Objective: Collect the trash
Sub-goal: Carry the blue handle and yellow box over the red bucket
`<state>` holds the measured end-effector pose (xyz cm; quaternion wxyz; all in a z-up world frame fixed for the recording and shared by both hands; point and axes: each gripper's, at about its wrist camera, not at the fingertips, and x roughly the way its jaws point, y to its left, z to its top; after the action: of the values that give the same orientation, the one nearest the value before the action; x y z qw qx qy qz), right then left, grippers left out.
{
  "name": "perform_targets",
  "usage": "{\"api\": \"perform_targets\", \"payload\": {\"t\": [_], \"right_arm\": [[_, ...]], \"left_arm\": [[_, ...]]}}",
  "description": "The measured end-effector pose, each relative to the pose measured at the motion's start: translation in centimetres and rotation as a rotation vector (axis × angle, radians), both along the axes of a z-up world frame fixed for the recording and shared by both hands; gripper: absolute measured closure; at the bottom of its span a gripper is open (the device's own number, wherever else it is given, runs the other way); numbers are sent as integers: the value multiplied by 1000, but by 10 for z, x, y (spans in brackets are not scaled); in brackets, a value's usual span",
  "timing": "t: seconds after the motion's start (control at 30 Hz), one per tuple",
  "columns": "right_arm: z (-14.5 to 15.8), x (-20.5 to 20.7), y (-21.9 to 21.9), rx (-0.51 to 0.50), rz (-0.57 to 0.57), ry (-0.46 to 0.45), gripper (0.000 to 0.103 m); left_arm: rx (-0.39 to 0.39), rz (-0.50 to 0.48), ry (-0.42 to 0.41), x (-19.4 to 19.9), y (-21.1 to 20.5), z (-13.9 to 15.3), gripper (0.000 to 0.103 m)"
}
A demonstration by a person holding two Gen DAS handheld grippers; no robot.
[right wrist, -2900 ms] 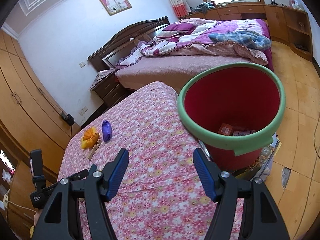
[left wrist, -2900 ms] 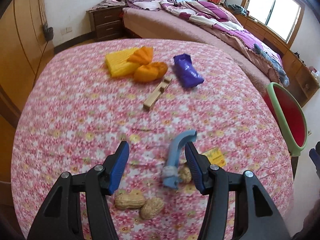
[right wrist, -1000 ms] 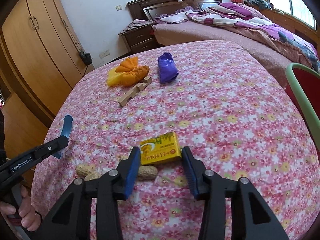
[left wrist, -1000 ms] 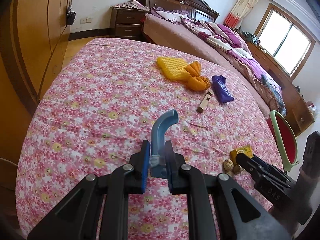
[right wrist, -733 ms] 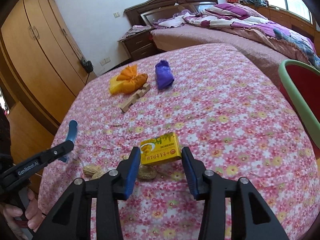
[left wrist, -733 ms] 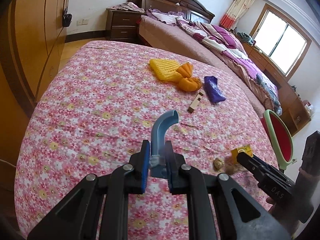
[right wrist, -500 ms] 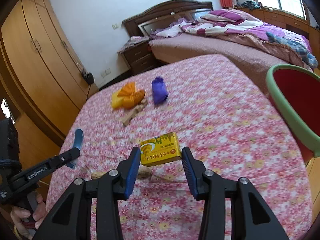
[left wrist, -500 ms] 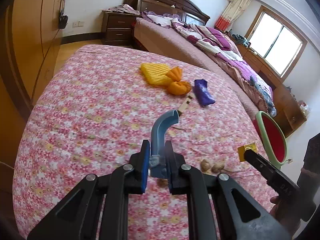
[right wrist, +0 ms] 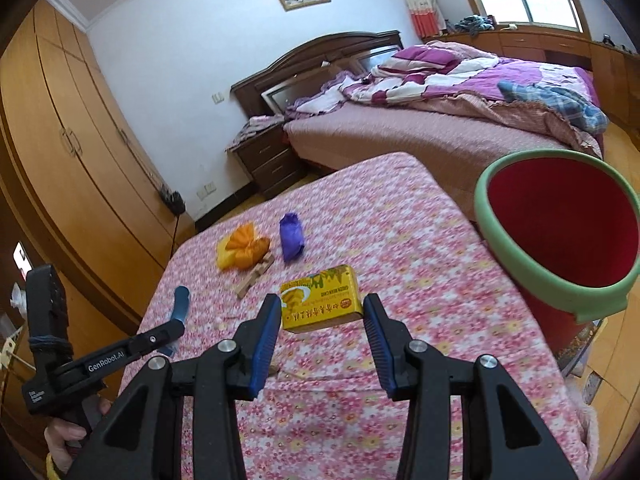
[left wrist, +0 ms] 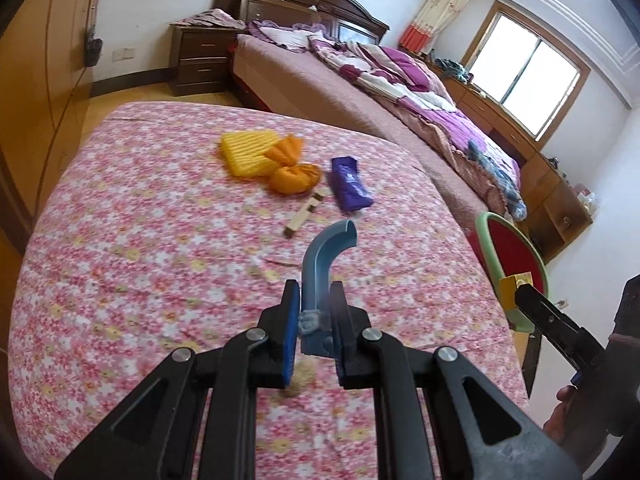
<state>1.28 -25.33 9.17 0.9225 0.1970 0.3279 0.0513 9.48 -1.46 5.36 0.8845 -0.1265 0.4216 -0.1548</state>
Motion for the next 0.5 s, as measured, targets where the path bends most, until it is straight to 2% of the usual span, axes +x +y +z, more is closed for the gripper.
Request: {"api": "perform_targets", "payload": {"t": [0.5], "right_arm": [[7,-9,-56,22,-73,-23,57]], "left_arm": [[-33,-108,8,23,-62,13,88]]}}
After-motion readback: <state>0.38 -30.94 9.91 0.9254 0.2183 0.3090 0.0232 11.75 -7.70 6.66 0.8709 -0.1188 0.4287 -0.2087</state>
